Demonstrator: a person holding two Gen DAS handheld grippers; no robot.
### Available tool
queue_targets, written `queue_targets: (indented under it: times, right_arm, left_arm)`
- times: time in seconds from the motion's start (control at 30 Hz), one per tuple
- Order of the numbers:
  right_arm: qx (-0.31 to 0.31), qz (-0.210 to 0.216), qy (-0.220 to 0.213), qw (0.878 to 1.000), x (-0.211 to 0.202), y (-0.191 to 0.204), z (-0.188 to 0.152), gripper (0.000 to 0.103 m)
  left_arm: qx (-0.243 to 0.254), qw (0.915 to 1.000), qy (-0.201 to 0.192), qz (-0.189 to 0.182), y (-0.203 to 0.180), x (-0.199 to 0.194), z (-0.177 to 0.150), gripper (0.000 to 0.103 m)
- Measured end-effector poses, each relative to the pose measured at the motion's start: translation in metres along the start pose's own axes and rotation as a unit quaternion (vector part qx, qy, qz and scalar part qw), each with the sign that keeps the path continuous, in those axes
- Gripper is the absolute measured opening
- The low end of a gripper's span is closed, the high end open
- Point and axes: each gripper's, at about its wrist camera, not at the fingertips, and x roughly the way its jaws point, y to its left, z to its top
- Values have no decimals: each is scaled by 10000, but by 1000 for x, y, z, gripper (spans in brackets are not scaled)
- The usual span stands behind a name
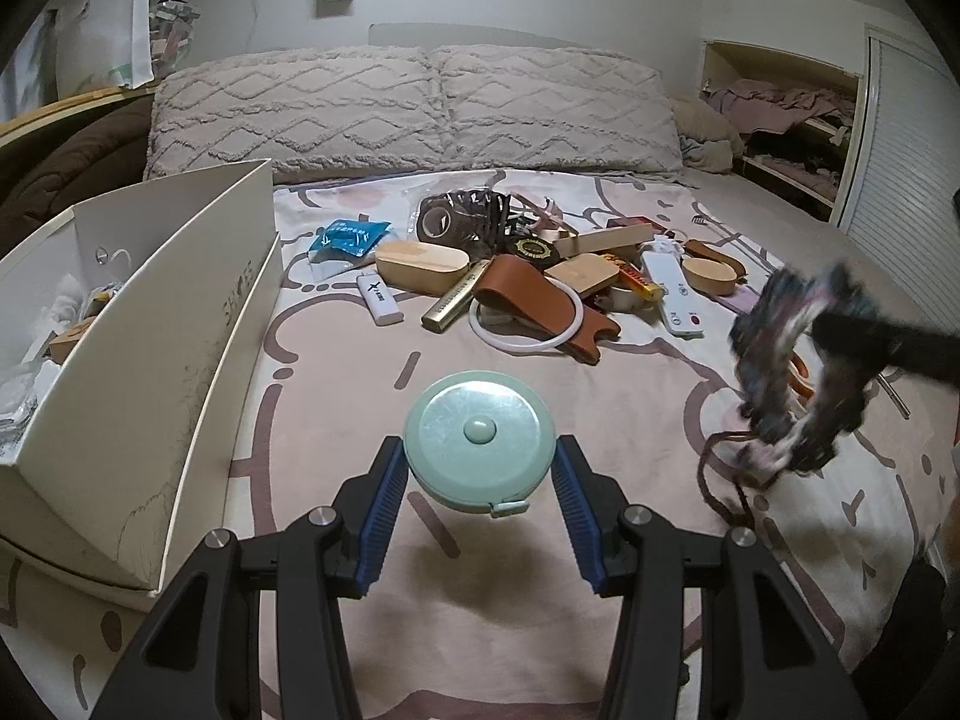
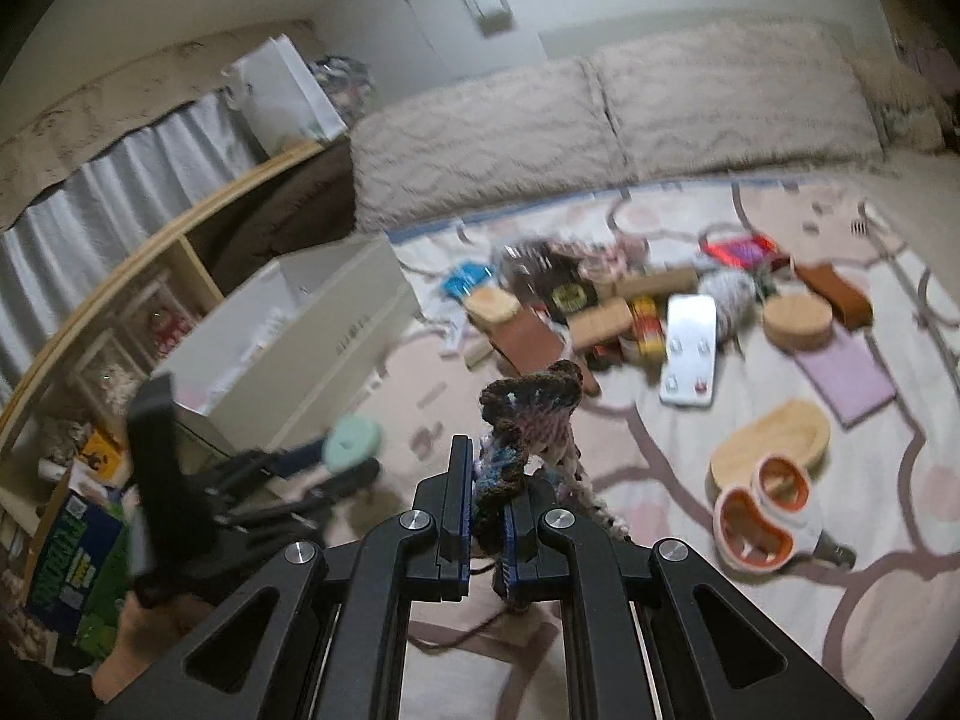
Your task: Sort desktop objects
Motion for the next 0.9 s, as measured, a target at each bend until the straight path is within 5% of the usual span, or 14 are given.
queue_targets:
  times: [0.4, 0.63, 0.67, 0.73, 0.77, 0.8, 0.9]
  right_arm:
    - [520, 370, 804, 9947, 47, -25, -25, 9]
    - [232, 30, 1070, 9940, 60, -18, -37, 10]
    - [204, -50, 1077, 9940, 61, -18, -39, 16]
    - [164, -158, 1037, 9943, 61, -18, -41, 43]
    - [155, -157, 987, 9949, 60, -17, -42, 71]
    - [136, -126, 966, 9952, 59, -15, -43, 84]
    - [-84, -234, 1041, 9943, 62, -8, -45, 86]
  left_arm:
    - [74, 10000, 49, -32, -4, 2, -2, 49]
    - [88, 9999, 53, -47, -5, 2, -2, 49]
    - [91, 9999, 53, -50, -6, 2, -2, 49]
    - [87, 9999, 59, -52, -6, 2, -2, 49]
    - [84, 9999, 60, -51, -5, 2, -2, 49]
    - [84, 9999, 59, -50, -5, 2, -2, 49]
    - [72, 9999, 65, -59, -6, 2, -2, 49]
